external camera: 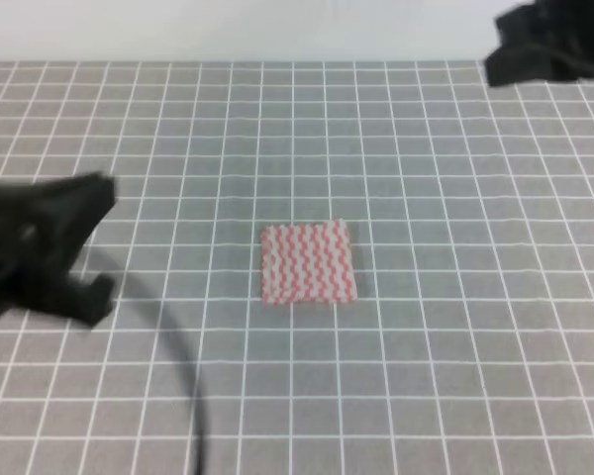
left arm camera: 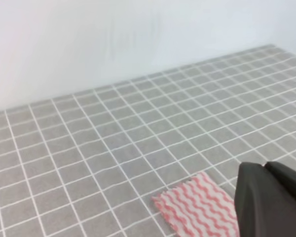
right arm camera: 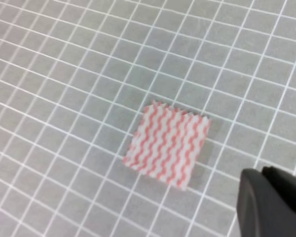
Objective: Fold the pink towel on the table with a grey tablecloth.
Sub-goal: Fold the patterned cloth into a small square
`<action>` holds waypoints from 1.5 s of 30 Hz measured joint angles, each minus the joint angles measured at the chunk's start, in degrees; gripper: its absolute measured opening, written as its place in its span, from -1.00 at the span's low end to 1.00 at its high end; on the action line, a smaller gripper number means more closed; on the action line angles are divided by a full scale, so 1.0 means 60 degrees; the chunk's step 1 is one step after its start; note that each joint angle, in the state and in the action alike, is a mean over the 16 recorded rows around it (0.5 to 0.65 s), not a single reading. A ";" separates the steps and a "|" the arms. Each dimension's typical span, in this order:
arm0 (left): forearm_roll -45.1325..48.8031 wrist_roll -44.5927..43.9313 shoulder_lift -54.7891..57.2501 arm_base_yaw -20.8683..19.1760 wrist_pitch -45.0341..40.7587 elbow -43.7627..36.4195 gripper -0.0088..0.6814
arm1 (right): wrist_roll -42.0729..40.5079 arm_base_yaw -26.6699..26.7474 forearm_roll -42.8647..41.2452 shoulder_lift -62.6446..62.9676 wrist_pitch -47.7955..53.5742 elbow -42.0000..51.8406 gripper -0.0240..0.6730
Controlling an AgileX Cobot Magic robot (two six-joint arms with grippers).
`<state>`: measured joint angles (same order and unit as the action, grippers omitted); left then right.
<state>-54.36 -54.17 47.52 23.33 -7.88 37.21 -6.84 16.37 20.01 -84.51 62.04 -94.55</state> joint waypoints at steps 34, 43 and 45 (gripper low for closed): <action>-0.0216 -0.0403 -0.6606 0.0001 0.1528 -0.6025 -0.98 | -0.1633 0.0000 0.1556 1.1139 -0.9346 1.2764 -0.97; -0.0221 -0.0403 -0.6617 0.0001 0.1612 -0.6204 -0.98 | -0.1721 0.0000 0.1773 1.0769 -1.0914 1.3823 -0.97; -0.0216 -0.0404 -0.6606 0.0001 0.1621 -0.6204 -0.98 | -0.1721 0.0000 0.1776 1.0652 -1.0978 1.3886 -0.97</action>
<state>-55.65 -56.59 7.88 23.33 1.84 -0.02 -17.17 16.37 30.67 -20.59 -3.83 -11.24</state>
